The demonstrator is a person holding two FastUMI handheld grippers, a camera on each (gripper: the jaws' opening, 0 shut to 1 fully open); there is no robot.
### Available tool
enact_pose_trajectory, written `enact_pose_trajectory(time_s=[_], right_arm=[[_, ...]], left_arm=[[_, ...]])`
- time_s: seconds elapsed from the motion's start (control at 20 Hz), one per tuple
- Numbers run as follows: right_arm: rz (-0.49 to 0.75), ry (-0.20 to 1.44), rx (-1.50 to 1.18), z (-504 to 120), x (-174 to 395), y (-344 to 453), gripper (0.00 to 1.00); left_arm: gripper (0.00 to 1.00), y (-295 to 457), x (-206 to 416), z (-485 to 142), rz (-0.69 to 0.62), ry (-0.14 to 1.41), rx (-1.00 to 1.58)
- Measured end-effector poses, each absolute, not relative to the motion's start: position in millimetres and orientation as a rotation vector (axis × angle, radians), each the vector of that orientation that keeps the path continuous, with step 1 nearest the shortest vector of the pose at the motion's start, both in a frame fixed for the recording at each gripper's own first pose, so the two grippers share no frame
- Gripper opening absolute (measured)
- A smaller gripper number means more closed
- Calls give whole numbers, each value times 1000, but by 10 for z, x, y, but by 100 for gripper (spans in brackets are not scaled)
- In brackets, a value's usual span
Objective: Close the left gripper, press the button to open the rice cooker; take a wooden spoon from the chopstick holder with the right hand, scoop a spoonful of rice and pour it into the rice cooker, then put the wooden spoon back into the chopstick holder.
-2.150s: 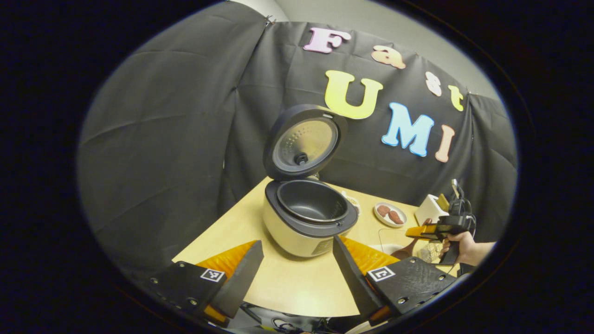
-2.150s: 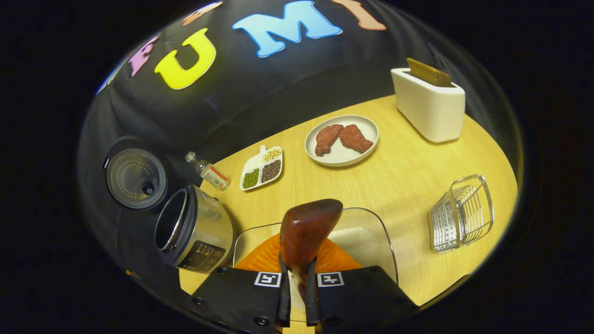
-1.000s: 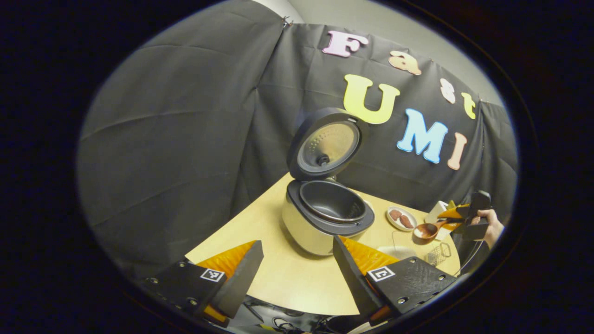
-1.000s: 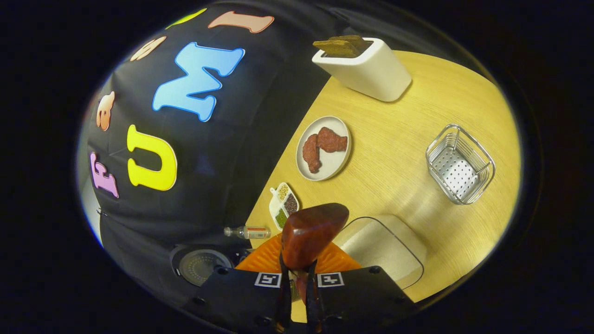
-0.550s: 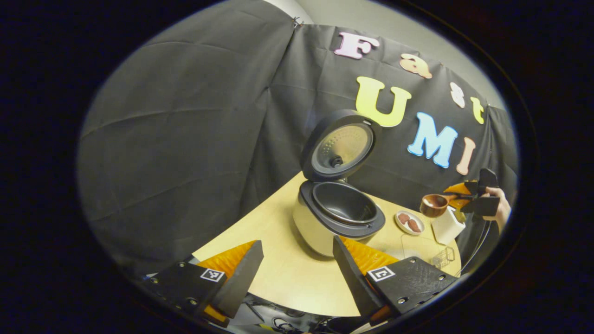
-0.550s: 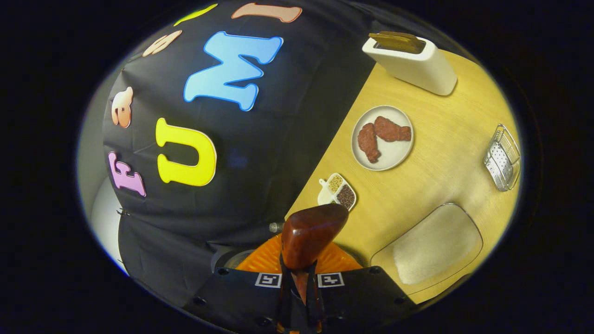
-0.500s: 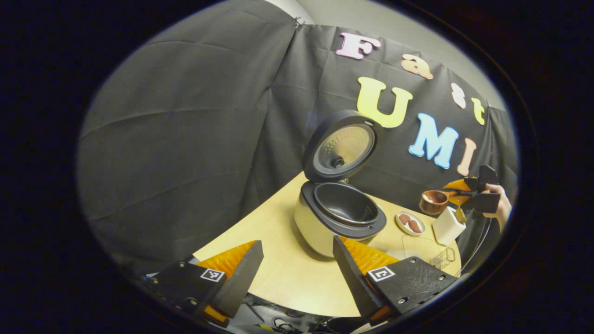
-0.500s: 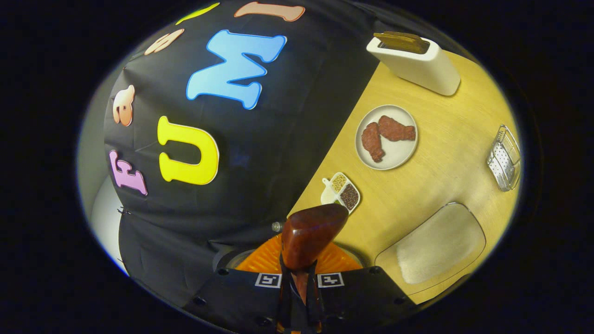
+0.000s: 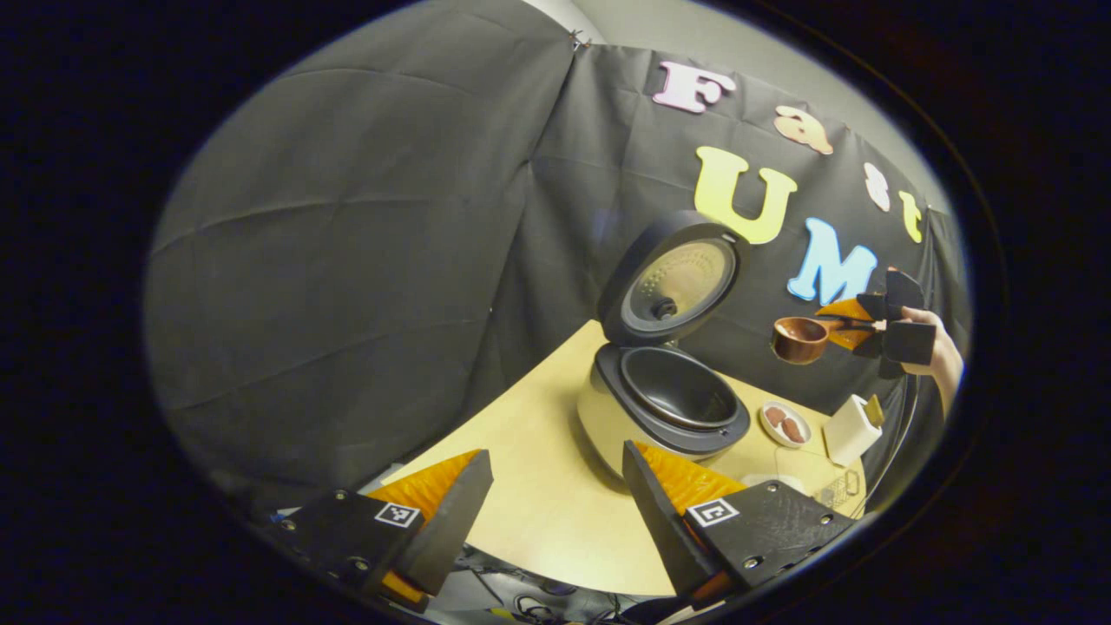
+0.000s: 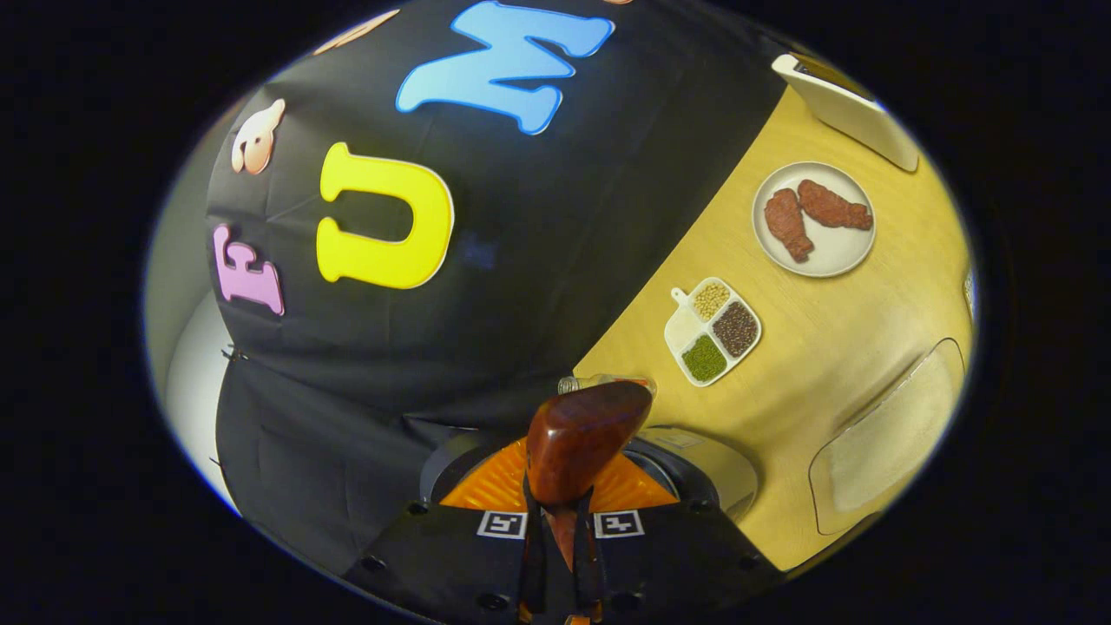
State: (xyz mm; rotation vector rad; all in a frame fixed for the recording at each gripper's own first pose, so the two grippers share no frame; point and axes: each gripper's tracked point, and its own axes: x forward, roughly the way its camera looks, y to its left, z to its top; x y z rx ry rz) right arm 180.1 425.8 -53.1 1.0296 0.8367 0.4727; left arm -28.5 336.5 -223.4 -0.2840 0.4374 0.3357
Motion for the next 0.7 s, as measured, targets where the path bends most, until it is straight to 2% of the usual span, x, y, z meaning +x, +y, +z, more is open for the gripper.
enact_pose_trajectory(time_s=[0.25, 0.5, 0.55, 0.6, 0.65, 0.7], right_arm=[[522, 808, 837, -608, 1772, 4771, 14], [510, 694, 637, -728, 1850, 5063, 14], [523, 678, 604, -744, 1851, 5115, 10], [526, 660, 576, -791, 1850, 5156, 10], [527, 642, 546, -837, 1854, 5194, 14], [531, 619, 511, -875, 1859, 5224, 14]], left_arm=[[96, 3457, -330, -2349, 366, 461, -323], [96, 3573, -410, -2432, 399, 477, -295], [95, 3579, -415, -2469, 406, 483, -307], [96, 3593, -435, -2488, 410, 485, -322], [96, 3593, -426, -2495, 411, 486, -334], [95, 3609, -430, -2509, 414, 491, -340]])
